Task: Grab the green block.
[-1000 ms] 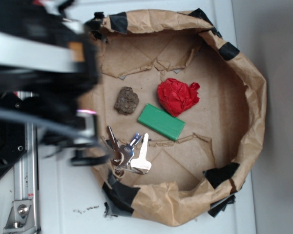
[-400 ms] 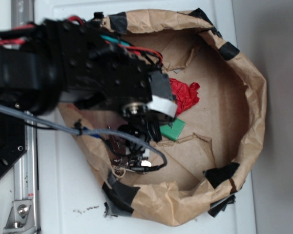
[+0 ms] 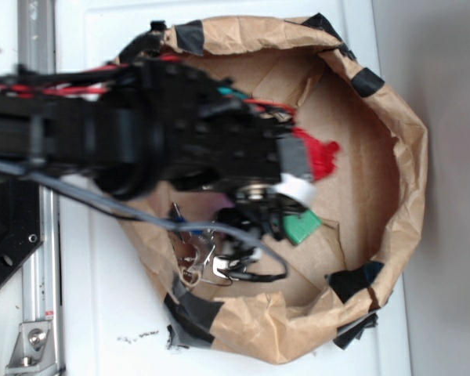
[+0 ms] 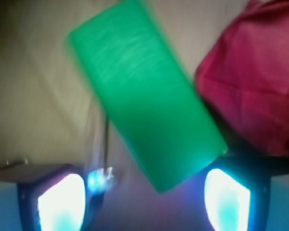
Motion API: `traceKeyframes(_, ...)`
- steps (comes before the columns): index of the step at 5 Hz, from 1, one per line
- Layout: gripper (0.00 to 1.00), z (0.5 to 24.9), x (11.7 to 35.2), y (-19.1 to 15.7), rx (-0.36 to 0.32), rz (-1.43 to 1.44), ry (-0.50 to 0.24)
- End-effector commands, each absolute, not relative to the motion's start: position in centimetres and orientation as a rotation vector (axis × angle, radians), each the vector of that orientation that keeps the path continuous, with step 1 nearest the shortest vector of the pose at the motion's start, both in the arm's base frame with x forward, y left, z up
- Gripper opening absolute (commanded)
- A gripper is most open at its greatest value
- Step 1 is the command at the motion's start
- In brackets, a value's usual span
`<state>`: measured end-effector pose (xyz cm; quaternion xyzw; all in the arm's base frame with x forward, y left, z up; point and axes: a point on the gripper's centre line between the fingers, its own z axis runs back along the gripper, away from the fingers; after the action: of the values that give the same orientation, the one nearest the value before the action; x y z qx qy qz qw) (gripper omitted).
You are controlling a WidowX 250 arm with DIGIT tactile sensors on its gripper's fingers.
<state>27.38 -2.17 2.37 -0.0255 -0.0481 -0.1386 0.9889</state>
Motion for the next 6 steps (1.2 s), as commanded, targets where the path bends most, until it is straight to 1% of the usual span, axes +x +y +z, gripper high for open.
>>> traceKeyframes(1, 0.0, 2.7, 28.2, -2.7, -0.025, -0.337, -0.126)
traceKeyframes(2, 0.0, 4.2, 28.4, -2.7, -0.025, -0.355, -0.147)
traceKeyframes(3, 0.2, 7.4, 27.6, -2.7, -0.038, -0.409, -0.168)
traceKeyframes(4, 1.0, 11.5, 27.4, -3.1, 0.034, -0.502, -0.24)
traceKeyframes(5, 1.0, 11.5, 28.6, -3.8, 0.064, -0.662, -0.286)
traceKeyframes(6, 1.0, 9.8, 29.9, -5.1, 0.059, -0.838, -0.322)
